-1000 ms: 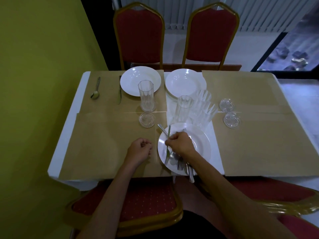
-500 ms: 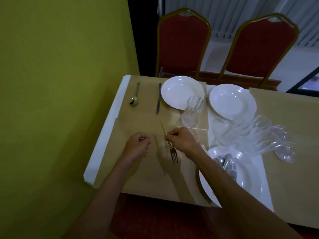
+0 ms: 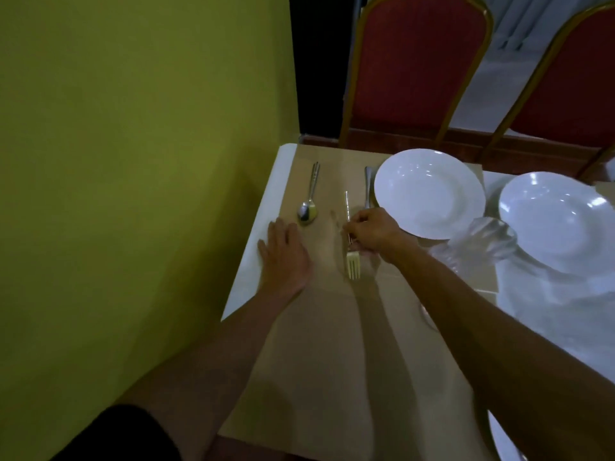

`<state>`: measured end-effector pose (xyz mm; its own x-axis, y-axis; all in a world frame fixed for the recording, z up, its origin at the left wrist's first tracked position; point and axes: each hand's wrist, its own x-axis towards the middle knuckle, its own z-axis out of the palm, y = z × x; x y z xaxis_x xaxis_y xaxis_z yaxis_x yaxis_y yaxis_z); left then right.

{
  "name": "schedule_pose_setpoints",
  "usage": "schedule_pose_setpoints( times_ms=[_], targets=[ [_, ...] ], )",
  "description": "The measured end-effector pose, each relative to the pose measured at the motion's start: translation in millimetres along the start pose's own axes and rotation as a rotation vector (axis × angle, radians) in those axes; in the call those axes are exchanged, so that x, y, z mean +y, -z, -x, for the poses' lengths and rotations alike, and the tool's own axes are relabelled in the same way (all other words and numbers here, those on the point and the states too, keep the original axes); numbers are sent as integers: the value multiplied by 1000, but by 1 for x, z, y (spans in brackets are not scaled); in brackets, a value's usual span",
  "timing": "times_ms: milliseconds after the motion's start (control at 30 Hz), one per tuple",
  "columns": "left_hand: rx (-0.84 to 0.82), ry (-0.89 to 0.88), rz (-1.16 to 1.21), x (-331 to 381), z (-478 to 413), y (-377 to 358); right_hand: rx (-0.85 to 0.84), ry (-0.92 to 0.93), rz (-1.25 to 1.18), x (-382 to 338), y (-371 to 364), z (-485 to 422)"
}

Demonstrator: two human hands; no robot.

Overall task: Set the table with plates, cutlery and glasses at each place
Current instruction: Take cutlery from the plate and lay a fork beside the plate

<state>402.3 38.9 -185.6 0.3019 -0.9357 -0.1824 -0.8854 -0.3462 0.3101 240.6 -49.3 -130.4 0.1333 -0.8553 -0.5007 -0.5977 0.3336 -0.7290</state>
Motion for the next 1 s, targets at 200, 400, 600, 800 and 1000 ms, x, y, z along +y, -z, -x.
schedule_pose_setpoints(
  times_ms=[200, 400, 600, 800, 1000],
  targets=[
    [229, -55, -56, -12, -9, -33, 77, -28, 62, -22, -7, -63],
    [285, -29, -70, -12, -15, -39, 145, -65, 58, -39, -12, -113],
    [291, -20, -73, -12, -16, -39, 220, -50, 82, -37, -18, -132],
    [285, -3, -77, -11, -16, -40, 215, -85, 93, -38, -16, -132],
    [297, 1, -55, -9, -16, -39, 206, -78, 129, -41, -16, -128]
  ],
)
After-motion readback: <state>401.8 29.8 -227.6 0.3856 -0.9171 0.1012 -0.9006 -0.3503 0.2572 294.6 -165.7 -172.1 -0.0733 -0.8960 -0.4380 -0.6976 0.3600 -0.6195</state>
